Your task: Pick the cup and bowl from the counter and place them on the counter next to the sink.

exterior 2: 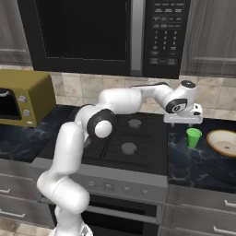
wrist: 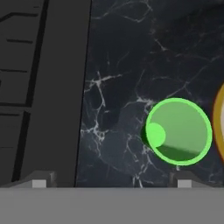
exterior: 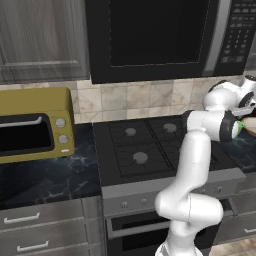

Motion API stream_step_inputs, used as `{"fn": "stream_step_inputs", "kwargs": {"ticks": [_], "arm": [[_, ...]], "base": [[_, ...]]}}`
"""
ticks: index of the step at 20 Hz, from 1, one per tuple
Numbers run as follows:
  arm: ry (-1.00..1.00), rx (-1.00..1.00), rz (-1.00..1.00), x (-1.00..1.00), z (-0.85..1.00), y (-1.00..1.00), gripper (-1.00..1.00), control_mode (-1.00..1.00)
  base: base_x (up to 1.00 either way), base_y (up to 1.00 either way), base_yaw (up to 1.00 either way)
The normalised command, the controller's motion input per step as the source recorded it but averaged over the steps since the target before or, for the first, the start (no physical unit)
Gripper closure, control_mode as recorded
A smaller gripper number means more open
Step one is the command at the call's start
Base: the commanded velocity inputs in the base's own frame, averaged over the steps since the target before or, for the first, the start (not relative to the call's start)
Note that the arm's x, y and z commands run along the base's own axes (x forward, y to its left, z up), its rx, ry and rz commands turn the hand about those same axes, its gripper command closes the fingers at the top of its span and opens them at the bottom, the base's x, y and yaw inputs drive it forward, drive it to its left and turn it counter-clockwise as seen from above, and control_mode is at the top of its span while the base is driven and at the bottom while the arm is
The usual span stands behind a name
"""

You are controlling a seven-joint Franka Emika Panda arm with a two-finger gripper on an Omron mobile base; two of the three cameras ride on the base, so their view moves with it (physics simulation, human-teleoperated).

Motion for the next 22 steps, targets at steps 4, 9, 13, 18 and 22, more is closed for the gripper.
{"fn": "stream_step_inputs", "kwargs": {"ticks": [4, 9, 13, 18, 22], "arm": [[0.06, 0.00, 0.00, 0.15, -0.27, -0.05, -1.00, -1.00], [0.07, 0.00, 0.00, 0.03, -0.22, -0.03, -1.00, -1.00], [0.08, 0.00, 0.00, 0.00, -0.07, -0.01, -1.00, -1.00], [0.07, 0.00, 0.00, 0.00, -0.02, -0.05, -1.00, -1.00], [0.06, 0.00, 0.00, 0.04, -0.16, -0.20, -1.00, -1.00]], "base": [[0.00, 0.00, 0.00], [0.00, 0.00, 0.00], [0.00, 0.00, 0.00], [0.00, 0.00, 0.00], [0.00, 0.00, 0.00]]}}
